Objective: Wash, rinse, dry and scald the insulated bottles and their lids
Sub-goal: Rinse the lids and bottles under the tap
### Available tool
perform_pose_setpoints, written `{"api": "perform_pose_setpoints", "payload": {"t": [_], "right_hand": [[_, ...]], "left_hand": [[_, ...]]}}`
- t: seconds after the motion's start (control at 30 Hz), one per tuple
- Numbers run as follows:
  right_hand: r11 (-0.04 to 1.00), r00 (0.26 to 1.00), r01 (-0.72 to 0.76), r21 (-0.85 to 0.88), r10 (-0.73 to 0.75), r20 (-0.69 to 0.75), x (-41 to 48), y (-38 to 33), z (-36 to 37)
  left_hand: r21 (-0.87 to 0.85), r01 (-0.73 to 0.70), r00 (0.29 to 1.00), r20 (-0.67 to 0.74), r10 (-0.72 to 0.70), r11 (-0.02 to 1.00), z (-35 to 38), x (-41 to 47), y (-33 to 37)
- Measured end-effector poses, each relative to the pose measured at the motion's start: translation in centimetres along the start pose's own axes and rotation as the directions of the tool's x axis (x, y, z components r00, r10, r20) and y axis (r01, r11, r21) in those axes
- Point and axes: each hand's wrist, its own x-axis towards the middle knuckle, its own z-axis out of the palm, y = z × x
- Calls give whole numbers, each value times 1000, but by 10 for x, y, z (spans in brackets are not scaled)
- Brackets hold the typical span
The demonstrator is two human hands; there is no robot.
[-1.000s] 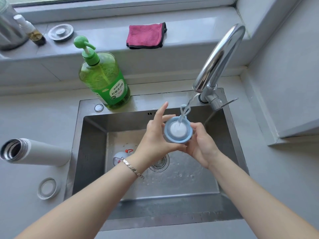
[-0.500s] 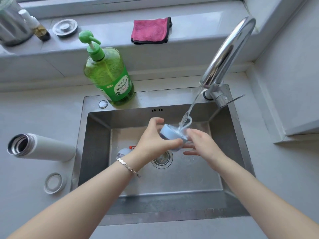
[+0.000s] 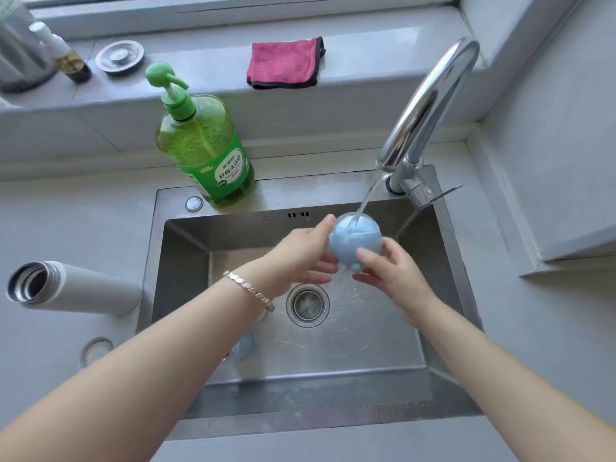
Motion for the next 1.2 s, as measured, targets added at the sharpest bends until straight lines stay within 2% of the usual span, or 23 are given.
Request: {"api": "perform_pose_setpoints", "payload": {"t": [0.07,0.17,0.23,0.3,0.33,0.4,0.47,0.5,0.53,0.6,0.67,0.73,0.77,0.93,1.03,1.1,1.2], "right_hand": [[972,988,-100,215,72,135,5,2,-3],[960,973,-139,241,87,212,9,4,0],[994,990,-49,100,36,135,8,3,4],[973,989,133,-188,-118,88,8,-2,5],[914,975,219,-342,-194,107,7,-5,6],[703,921,386,-598,-334,203,5,-8,6],[505,836,529,-682,-450,315,1,-5,3],[486,812,559,-672,-484,325,-2,-2,0],[529,815,554,-643,-501,291,-6,0,-2],[679,853,492,-545,-500,148,-13,6,-9],[820,904,399,-411,-427,26,-15,10,-15],[922,952,300,-246,-307,12,-14,13,-20],[939,962,272,-212,-271,32,-13,13,-22],[881,955,296,-369,-271,120,-4,13,-19],[856,956,293,-425,-267,122,0,14,-10],[841,953,298,-452,-287,95,4,14,-5],[818,954,267,-510,-298,22,11,16,-2]], "left_hand": [[-78,-11,1000,10,12,997,-6,-2,-3],[-141,-42,999,16,44,989,-11,-4,-7],[-166,-48,998,26,53,985,-14,-4,-7],[-142,-59,997,40,65,988,-15,-5,-8],[-90,-71,997,34,74,993,-15,-5,-8],[53,-103,995,-11,104,993,-11,-5,-11],[127,-154,983,-83,165,980,-6,-3,-16],[125,-197,973,-99,210,972,-4,-2,-19],[116,-246,960,-104,259,962,-2,0,-22],[125,-342,929,-103,355,931,2,3,-28],[152,-420,896,-87,435,895,8,6,-31],[162,-465,875,-63,479,870,14,7,-32],[163,-481,868,-50,494,862,17,6,-32],[262,-517,845,5,534,815,18,6,-33],[152,-479,876,27,481,865,9,0,-40],[92,-437,899,1,439,895,-1,-4,-47],[145,-394,909,-87,408,908,-17,-12,-59]]}}
